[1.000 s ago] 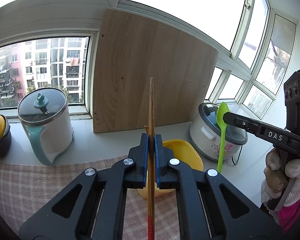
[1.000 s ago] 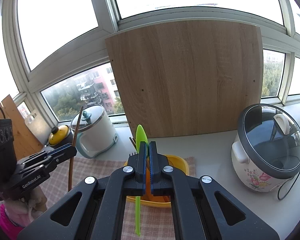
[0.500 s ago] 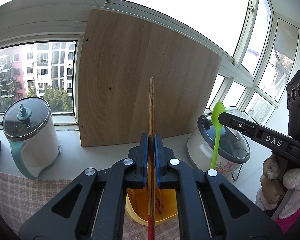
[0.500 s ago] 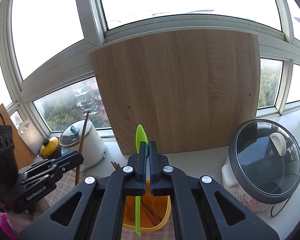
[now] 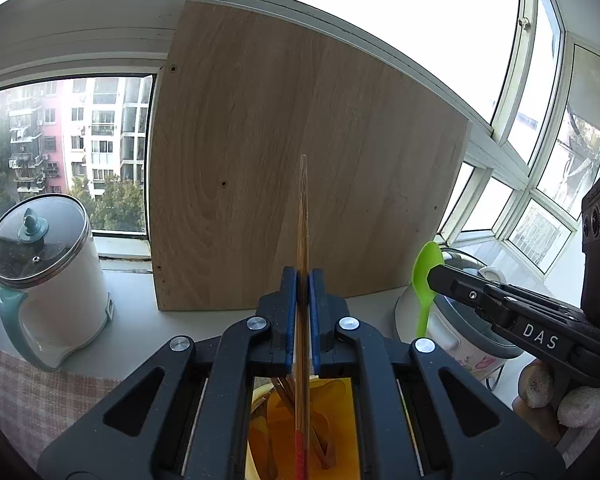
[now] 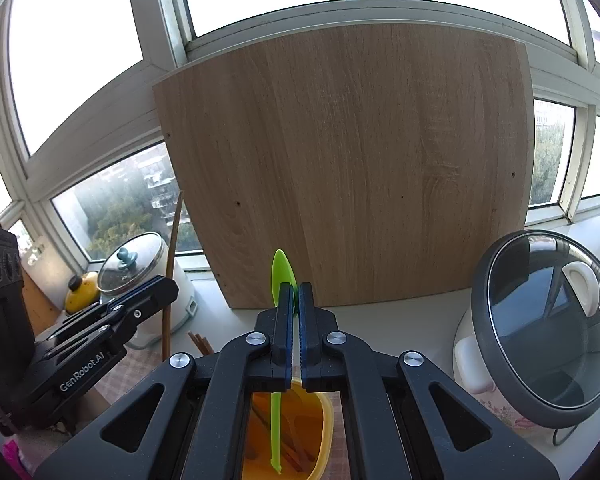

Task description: Organize utensils

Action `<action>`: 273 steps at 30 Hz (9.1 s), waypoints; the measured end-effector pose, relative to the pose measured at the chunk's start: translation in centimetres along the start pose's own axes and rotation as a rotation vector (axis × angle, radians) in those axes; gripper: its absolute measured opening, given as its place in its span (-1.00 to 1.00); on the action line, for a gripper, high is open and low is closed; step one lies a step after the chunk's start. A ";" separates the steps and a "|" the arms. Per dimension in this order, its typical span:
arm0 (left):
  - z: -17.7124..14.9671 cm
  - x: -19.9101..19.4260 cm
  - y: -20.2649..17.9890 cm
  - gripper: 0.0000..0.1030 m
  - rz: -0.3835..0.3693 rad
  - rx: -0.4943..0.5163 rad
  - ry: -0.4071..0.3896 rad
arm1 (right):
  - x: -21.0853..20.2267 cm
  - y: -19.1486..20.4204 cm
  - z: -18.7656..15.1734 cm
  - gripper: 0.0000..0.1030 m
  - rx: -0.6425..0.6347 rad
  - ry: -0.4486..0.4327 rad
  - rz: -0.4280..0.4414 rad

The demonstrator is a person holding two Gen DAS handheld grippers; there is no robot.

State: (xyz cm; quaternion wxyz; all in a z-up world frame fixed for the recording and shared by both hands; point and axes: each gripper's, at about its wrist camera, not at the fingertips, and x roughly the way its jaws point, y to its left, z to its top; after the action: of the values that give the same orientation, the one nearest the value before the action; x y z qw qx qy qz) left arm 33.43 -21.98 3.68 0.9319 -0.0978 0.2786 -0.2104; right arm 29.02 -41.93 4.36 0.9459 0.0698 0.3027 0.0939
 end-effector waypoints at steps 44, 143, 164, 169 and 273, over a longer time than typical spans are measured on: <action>-3.1 -4.6 1.4 -0.50 -0.024 0.024 0.098 | -1.8 1.7 -4.1 -0.37 0.015 0.064 -0.051; -25.6 -13.9 16.6 -0.46 0.120 -0.130 0.536 | 7.6 18.0 -23.4 -0.43 0.023 0.616 0.159; -25.8 -14.1 18.5 -0.88 0.120 -0.198 0.521 | 10.8 22.1 -23.7 -0.73 -0.182 0.678 0.077; -25.7 -14.3 18.9 -0.91 0.126 -0.209 0.518 | 11.6 22.8 -23.5 -0.83 -0.229 0.709 0.082; -3.1 -1.0 1.4 -0.91 -0.057 -0.001 0.173 | -1.7 1.7 -1.4 -0.91 -0.017 0.101 0.009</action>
State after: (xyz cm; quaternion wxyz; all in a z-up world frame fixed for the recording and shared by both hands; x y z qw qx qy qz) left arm 31.42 -20.42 1.22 0.8979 -0.0877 0.3555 -0.2443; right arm 26.62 -40.56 4.44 0.9296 0.0581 0.3488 0.1040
